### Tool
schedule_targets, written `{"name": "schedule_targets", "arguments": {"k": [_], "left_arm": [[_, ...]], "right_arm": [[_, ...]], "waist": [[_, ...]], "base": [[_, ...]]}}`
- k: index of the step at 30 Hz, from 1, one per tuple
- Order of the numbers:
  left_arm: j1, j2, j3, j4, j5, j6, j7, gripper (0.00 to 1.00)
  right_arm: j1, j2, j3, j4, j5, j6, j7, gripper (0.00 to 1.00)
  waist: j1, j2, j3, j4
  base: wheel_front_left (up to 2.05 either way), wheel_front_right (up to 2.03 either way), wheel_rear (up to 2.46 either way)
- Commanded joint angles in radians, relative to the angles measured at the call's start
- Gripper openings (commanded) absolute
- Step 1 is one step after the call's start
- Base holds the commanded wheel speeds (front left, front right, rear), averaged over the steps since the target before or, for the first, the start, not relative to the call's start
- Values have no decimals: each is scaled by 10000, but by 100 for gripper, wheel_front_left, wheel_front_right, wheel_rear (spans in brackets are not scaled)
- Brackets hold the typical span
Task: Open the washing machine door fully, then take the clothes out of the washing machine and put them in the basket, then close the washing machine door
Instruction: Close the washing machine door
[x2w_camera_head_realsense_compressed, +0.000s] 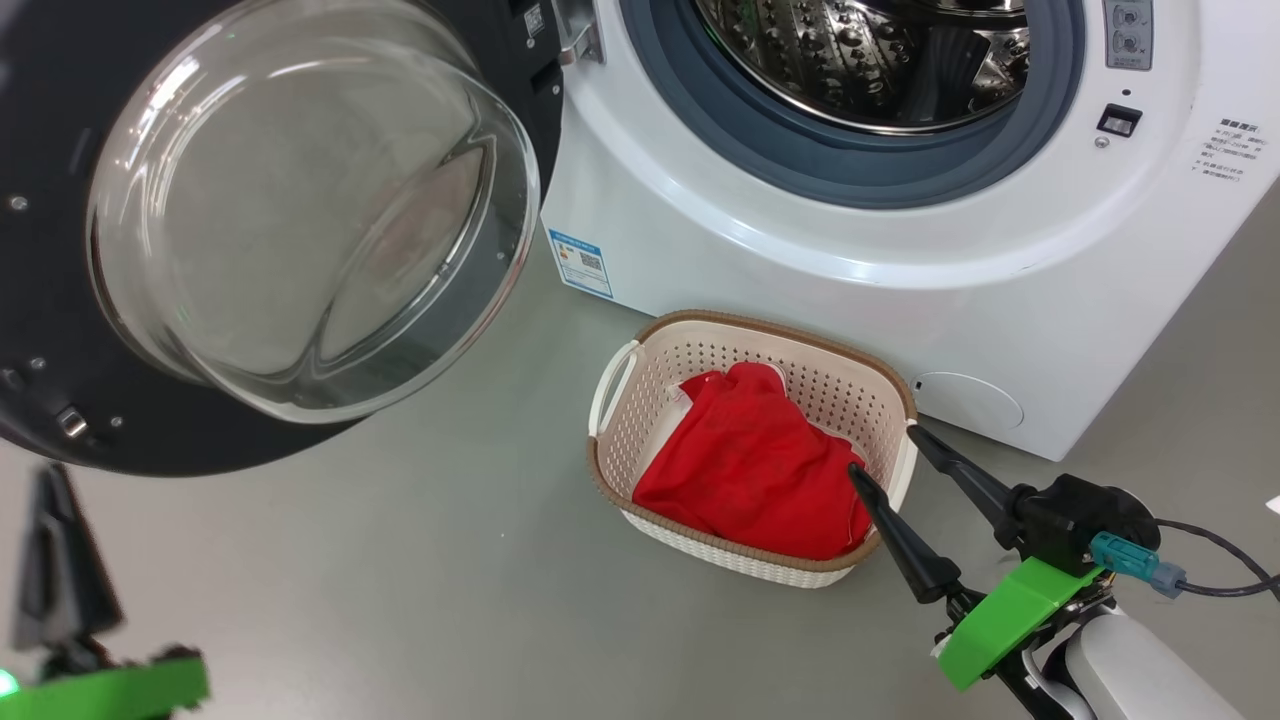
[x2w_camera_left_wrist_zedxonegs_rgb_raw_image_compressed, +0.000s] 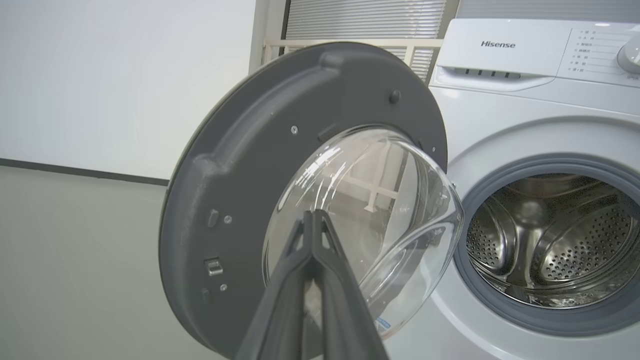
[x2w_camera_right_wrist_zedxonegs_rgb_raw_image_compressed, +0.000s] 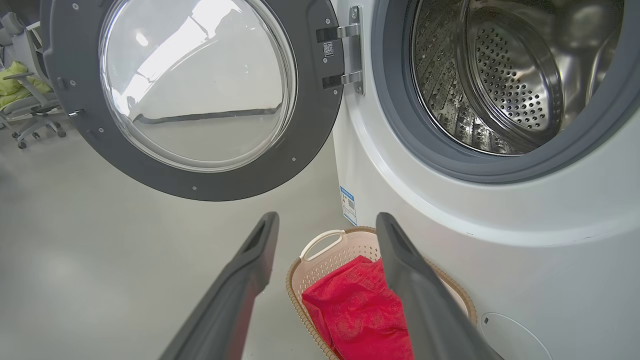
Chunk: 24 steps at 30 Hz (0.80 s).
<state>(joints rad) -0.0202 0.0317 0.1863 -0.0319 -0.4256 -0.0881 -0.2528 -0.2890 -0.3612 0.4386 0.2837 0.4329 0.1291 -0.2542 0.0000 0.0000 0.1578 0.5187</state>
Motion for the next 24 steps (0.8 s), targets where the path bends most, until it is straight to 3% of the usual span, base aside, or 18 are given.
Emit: {"name": "schedule_targets", "arguments": {"k": [1, 8, 13, 24], "left_arm": [[-782, 374, 721, -431, -87, -204, -90, 0], [-2531, 1293, 1676, -117, -1322, -392, -90, 0], [-4058, 2508, 1885, 822, -2659, -419, 54, 0], [-6664, 4486, 1795, 4327, -5731, -424, 1351, 0]], "right_arm": [[-77, -19, 102, -243, 11, 16, -76, 100], [-5, -29, 64, -266, -27, 16, -76, 100], [60, -69, 40, -282, -76, 16, -76, 100], [100, -160, 43, -324, -173, 16, -76, 100]], "waist": [[0, 0, -2, -16], [0, 0, 69, -44], [0, 0, 120, -42], [0, 0, 273, -90]], "base": [[0, 0, 0], [0, 0, 0], [0, 0, 0], [0, 0, 0]]}}
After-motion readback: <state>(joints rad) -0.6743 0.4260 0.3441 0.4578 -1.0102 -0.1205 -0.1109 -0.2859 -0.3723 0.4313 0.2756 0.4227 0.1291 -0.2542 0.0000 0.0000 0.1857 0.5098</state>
